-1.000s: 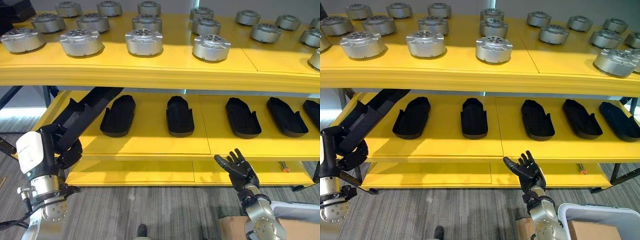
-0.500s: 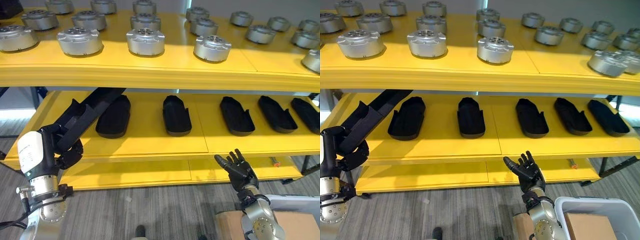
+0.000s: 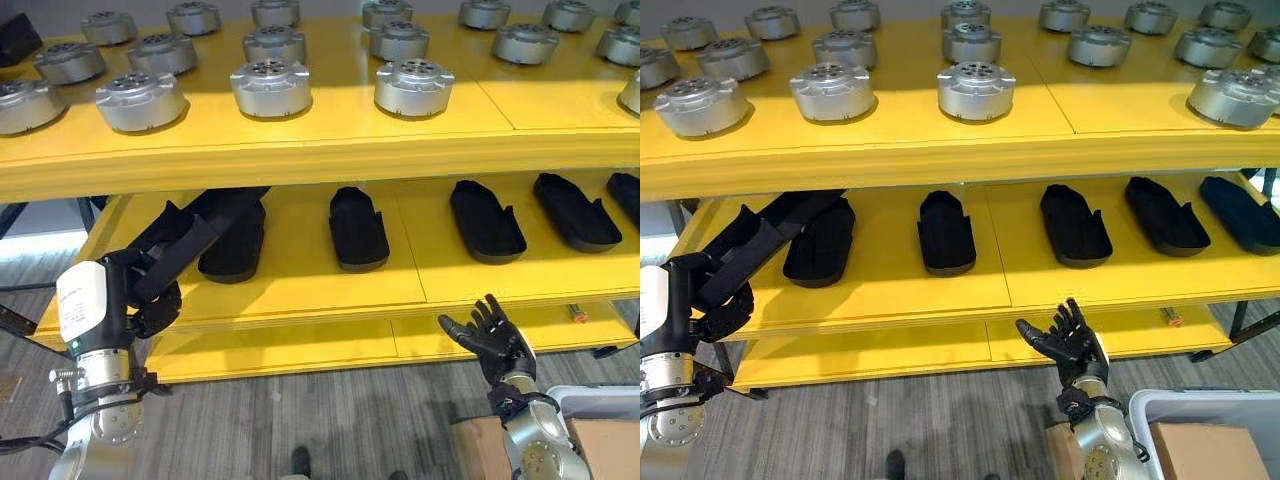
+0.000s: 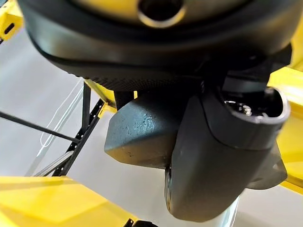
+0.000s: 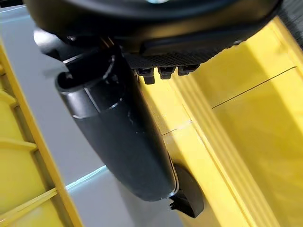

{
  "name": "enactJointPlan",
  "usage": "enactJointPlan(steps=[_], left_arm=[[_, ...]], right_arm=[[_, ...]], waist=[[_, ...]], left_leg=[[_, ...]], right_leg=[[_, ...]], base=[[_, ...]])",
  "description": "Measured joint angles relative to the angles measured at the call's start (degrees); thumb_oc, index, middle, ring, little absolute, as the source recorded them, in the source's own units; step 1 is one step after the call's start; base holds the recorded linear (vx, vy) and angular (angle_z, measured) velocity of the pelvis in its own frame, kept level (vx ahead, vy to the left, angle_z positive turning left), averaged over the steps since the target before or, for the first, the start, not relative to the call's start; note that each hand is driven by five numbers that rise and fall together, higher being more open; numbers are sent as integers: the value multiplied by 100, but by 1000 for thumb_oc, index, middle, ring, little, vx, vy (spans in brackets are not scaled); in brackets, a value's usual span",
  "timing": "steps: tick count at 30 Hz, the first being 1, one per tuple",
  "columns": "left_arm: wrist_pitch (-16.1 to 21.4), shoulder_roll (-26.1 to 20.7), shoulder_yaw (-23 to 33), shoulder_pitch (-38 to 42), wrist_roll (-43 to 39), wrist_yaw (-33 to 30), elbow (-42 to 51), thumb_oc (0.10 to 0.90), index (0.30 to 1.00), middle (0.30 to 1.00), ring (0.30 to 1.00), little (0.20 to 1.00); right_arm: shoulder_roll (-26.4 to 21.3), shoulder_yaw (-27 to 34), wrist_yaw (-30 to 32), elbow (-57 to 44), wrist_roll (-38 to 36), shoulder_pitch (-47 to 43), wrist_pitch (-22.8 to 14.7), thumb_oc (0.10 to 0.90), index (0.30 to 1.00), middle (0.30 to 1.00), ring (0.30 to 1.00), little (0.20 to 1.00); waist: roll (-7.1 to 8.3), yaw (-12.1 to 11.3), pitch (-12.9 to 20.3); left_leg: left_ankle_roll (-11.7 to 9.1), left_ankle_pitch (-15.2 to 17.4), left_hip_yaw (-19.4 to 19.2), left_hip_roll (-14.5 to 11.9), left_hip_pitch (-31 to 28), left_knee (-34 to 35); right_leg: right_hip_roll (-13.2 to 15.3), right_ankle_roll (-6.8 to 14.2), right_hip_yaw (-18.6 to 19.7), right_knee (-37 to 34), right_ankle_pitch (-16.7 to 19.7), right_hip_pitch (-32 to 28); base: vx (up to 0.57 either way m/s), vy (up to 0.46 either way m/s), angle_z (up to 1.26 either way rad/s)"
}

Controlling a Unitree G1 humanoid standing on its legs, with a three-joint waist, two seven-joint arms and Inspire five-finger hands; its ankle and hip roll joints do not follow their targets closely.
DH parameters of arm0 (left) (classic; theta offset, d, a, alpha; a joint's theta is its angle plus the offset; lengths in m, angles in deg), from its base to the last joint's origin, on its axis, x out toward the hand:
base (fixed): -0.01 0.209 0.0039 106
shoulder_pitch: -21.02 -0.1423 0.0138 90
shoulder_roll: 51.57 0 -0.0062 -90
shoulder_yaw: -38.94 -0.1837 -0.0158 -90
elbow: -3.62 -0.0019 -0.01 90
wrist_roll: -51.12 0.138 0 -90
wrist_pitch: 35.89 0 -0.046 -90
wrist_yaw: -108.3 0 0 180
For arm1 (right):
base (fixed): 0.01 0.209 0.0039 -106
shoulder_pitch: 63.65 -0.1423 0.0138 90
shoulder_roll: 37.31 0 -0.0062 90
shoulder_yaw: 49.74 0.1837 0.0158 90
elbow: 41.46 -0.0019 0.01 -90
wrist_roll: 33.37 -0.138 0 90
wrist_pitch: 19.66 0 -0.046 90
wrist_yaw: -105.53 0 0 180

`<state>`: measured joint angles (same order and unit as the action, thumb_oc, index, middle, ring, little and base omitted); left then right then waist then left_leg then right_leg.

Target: Move parts from the plastic box to the shelf.

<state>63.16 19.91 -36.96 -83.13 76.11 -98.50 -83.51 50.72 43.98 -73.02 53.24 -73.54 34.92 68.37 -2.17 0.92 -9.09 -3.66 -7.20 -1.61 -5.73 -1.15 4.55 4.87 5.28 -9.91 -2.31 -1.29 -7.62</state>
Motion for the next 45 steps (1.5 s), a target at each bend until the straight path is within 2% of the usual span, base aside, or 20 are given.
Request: enactJointPlan(steps=[7,17,21,22,23,24,25,27,28,29,31,32,35,36,38,39,40,41,44,45], left_arm=[[3,3,-2,-77,4,-3,231,400,300,300,300,300],[-173,4,11,-371,0,-1,229,400,300,300,300,300],[-198,9,-29,-240,-3,1,213,400,300,300,300,300],[-196,11,-101,-1,-5,4,210,400,300,300,300,300],[-165,6,-122,209,-5,2,262,400,300,300,300,300],[-146,-2,-63,212,-18,-48,360,400,300,300,300,300],[-148,-21,-41,180,-28,-68,382,400,300,300,300,300],[-134,-54,-49,41,-172,-155,207,400,300,300,300,300],[-146,32,-49,-101,-231,-172,196,400,300,300,300,300],[-99,61,-36,-205,-231,-210,160,400,300,300,300,300],[-116,60,4,-214,-231,-234,135,400,300,300,300,300],[-98,50,-34,-86,-227,-239,58,400,300,300,300,300],[-117,55,-164,50,-227,-246,40,400,300,300,300,300],[-106,56,-260,60,-225,-246,43,400,300,300,300,300],[-111,58,-514,192,-213,-245,56,400,300,300,300,300],[-107,61,-575,323,-215,-245,65,400,300,300,300,300],[-141,61,-567,427,-238,-258,53,400,300,300,300,300],[-256,62,-548,437,-359,-260,41,400,300,300,300,300],[-295,57,-300,153,-435,-347,156,400,300,300,300,300],[-299,57,-208,49,-435,-395,207,400,300,300,300,300]], right_arm=[[-372,2,-14,-689,1272,-1,-412,900,1000,1000,1000,1000],[-722,20,100,-957,1874,-11,-539,900,1000,1000,1000,1000],[-744,45,239,-955,1922,7,-538,900,1000,1000,1000,1000],[-746,68,335,-953,1942,10,-526,900,1000,1000,1000,1000],[-731,101,379,-953,1945,-40,-518,900,1000,1000,1000,1000],[-701,89,376,-905,1946,-186,-492,900,1000,1000,1000,1000],[-653,84,372,-886,1948,-229,-485,900,1000,1000,1000,1000],[-608,63,243,-418,1995,-423,-642,900,1000,1000,1000,1000],[-735,97,236,-357,1996,-410,-616,900,1000,1000,1000,1000],[-793,250,207,-351,1995,-373,-632,900,1000,1000,1000,1000],[-838,323,158,-354,1980,-289,-621,900,1000,1000,1000,1000],[-831,414,73,-353,1971,-183,-611,900,1000,1000,1000,1000],[-860,520,52,-362,1971,-126,-586,900,1000,1000,1000,1000],[-923,586,49,-393,1969,-121,-590,900,1000,1000,1000,1000],[-1223,678,84,-398,1953,-127,-608,900,1000,1000,1000,1000],[-1330,645,120,-371,1927,-183,-594,900,1000,1000,1000,1000],[-1257,531,139,-367,1914,-216,-585,900,1000,1000,1000,1000],[-1100,102,37,-364,1914,-214,-556,900,1000,1000,1000,1000],[-656,-419,-170,-375,1869,-176,-478,900,1000,1000,1000,1000],[-577,-401,-157,-375,1868,-177,-477,900,1000,1000,1000,1000]], waist=[[-93,63,2],[-240,34,1],[-328,115,-44],[-314,319,-76],[-213,437,-156],[-116,253,-297],[-22,101,-359],[38,60,-402],[-78,119,-426],[-270,219,-458],[-17,220,-619],[19,343,-642],[125,563,-706],[88,647,-701],[-309,755,-686],[-457,832,-686],[-379,781,-690],[-296,618,-671],[-191,249,-613],[-152,195,-588]], left_leg=[[9,7,-95,12,-17,1],[9,-2,-58,28,35,0],[-33,-246,-187,120,423,-253],[-362,-734,-391,240,708,-192],[-916,-1154,-652,273,865,14],[-710,-947,-1134,146,936,-401],[-168,-361,-1437,22,946,-914],[-92,108,-803,-213,493,-1205],[-36,-313,-743,-482,44,-972],[-292,-285,-604,-539,-134,-735],[-331,-139,-528,-438,-29,-886],[-386,141,-559,-717,209,-1262],[-398,139,-850,-1508,222,-1171],[-322,25,-1003,-1520,150,-1023],[-52,-480,-1421,-1390,11,-820],[-458,88,-1583,-1211,-65,-762],[-686,199,-1638,-953,-96,-691],[-539,286,-1710,-668,-127,-713],[-472,262,-1647,-492,-339,-530],[-478,214,-1585,-514,-359,-487]], right_leg=[[13,67,70,-120,54,-52],[34,81,-26,-30,30,10],[100,47,-316,296,-156,182],[97,-152,-371,483,-331,339],[315,-407,-452,666,-429,540],[414,-474,-411,758,-398,657],[478,-477,-266,760,-376,682],[481,-356,-101,886,-314,615],[486,-282,-29,1031,-365,635],[495,-244,-32,1151,-388,674],[742,-233,97,1337,-372,894],[785,-205,17,1381,-357,911],[987,-97,-20,1609,-407,1011],[1181,93,-9,1668,-380,1039],[1383,477,-75,1725,-305,1018],[1562,714,-55,1766,-286,1012],[1828,738,-37,1784,-232,1042],[2016,652,-114,1751,-129,1030],[2020,692,-259,1264,-2,505],[1967,919,-358,1017,120,336]], base=[[5,-36,-5],[-18,-33,3],[-136,33,53],[-101,68,165],[-18,172,131],[7,237,33],[8,244,-30],[-6,224,-32],[-29,347,-29],[-60,424,-26],[-63,395,-21],[-53,299,12],[-56,390,18],[-29,482,16],[-1,367,33],[29,328,38],[65,390,21],[70,326,3],[106,237,23],[87,84,35]])
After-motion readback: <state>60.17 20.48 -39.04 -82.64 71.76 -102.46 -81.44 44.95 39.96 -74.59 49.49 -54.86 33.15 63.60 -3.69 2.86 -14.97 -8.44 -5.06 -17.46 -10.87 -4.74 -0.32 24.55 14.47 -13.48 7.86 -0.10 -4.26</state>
